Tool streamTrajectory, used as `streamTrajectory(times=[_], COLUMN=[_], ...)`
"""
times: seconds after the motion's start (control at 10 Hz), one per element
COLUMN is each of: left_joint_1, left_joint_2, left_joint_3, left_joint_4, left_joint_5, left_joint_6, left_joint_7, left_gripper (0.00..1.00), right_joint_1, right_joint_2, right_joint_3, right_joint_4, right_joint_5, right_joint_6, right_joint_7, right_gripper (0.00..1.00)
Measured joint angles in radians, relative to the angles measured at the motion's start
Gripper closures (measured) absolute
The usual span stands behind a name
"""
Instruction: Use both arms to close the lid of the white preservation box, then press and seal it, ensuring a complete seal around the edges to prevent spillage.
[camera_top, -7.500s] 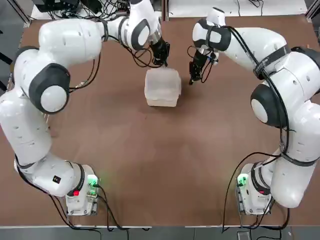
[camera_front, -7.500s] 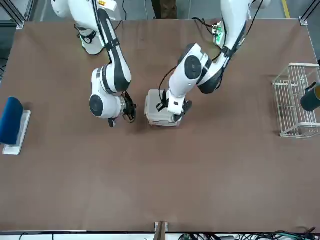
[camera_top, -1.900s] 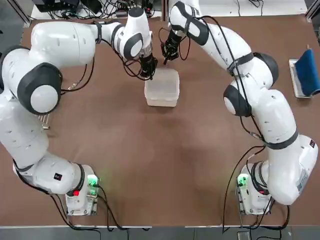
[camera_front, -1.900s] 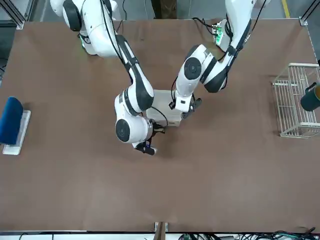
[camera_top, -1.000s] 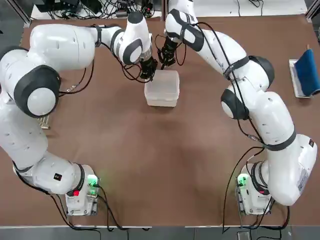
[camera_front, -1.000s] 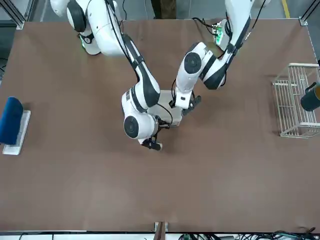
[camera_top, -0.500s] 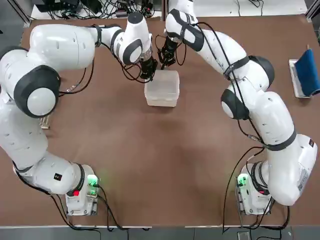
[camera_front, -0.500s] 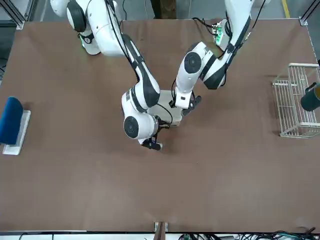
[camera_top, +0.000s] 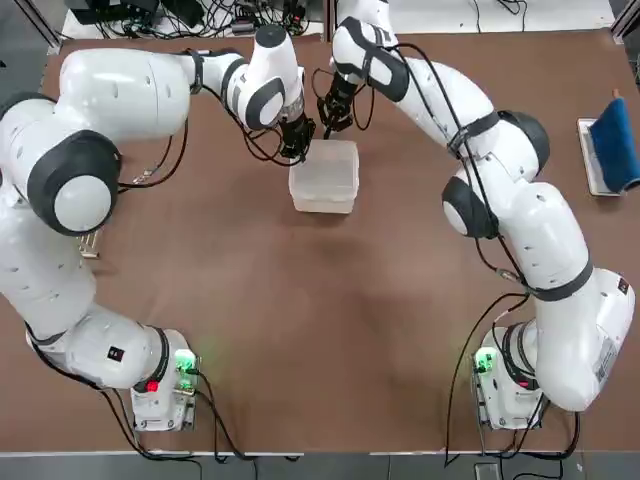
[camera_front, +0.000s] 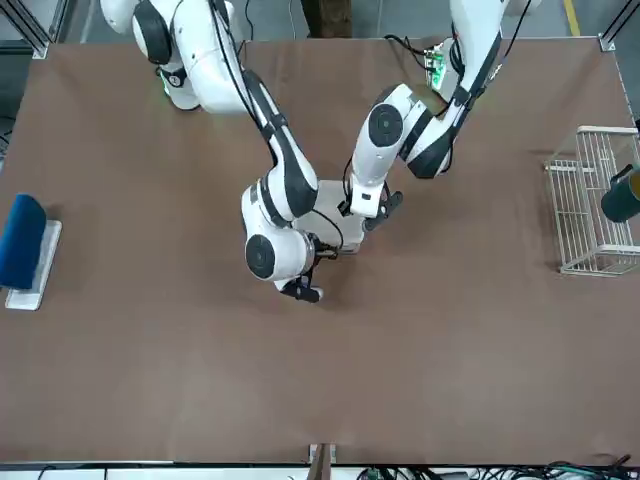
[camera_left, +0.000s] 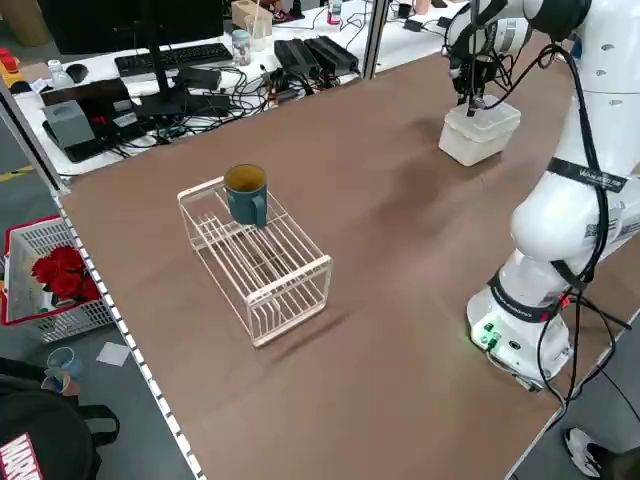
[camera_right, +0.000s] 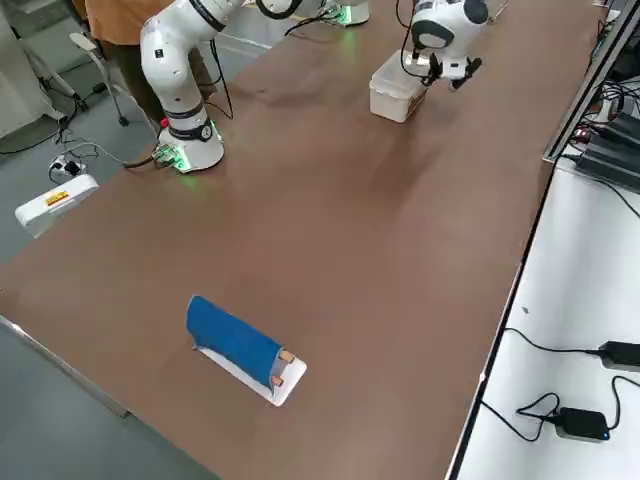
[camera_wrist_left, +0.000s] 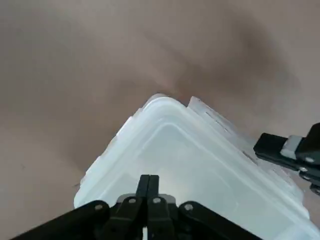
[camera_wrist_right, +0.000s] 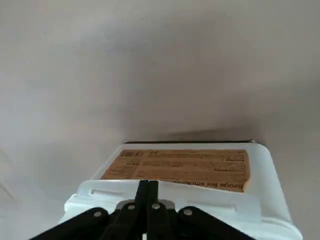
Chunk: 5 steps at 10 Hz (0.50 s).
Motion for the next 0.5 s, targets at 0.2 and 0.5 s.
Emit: streamTrajectory(times=[0.2,0.5], left_joint_1=[0.0,0.0], left_joint_2=[0.0,0.0], left_joint_3=[0.0,0.0], left_joint_4=[0.0,0.0], left_joint_5=[0.0,0.0], left_joint_6=[0.0,0.0], left_joint_7=[0.0,0.0], left_gripper=[0.99,0.99], right_joint_1=[-0.006,0.0], right_joint_2=[0.005,0.005], right_joint_3=[0.0,0.0], right_joint_4=[0.0,0.0], right_joint_5=[0.0,0.0], right_joint_6=[0.001,0.003], right_joint_7=[-0.002,-0.002], right_gripper=[0.99,0.99])
